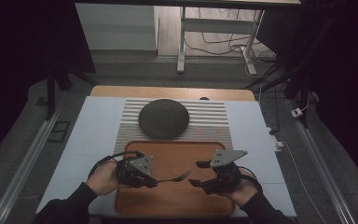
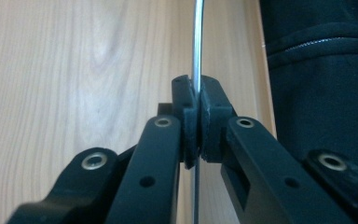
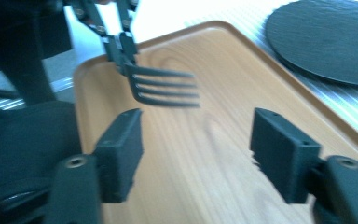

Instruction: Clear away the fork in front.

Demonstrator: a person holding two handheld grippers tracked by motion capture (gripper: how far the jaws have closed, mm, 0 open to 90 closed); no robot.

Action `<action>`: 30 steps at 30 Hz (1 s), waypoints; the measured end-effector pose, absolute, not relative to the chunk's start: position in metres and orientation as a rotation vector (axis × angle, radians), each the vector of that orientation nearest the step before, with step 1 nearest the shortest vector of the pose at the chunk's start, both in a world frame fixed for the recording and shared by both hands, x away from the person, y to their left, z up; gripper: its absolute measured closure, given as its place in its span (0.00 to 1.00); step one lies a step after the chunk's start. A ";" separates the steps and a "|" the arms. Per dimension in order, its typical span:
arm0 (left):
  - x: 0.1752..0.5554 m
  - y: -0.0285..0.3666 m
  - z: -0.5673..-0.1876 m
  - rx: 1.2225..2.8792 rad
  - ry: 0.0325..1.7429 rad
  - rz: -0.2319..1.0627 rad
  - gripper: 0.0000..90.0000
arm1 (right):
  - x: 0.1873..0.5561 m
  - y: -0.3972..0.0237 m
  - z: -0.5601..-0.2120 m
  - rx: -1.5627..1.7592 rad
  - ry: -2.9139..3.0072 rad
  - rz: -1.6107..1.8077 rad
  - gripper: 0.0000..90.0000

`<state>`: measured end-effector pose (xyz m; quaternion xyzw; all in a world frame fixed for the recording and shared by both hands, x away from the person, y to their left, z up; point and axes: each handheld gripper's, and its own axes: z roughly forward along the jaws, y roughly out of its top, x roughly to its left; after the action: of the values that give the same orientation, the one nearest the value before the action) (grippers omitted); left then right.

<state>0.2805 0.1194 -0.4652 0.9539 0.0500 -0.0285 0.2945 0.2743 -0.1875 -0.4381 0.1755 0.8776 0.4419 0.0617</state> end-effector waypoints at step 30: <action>0.262 0.159 -0.481 2.412 0.857 -0.089 0.95 | 0.258 -0.233 -0.444 0.818 2.515 1.234 0.02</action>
<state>0.2616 0.1595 -0.4814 0.9024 0.3206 -0.0332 0.2861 0.2575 -0.2334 -0.4444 0.2787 0.8564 0.4201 0.1115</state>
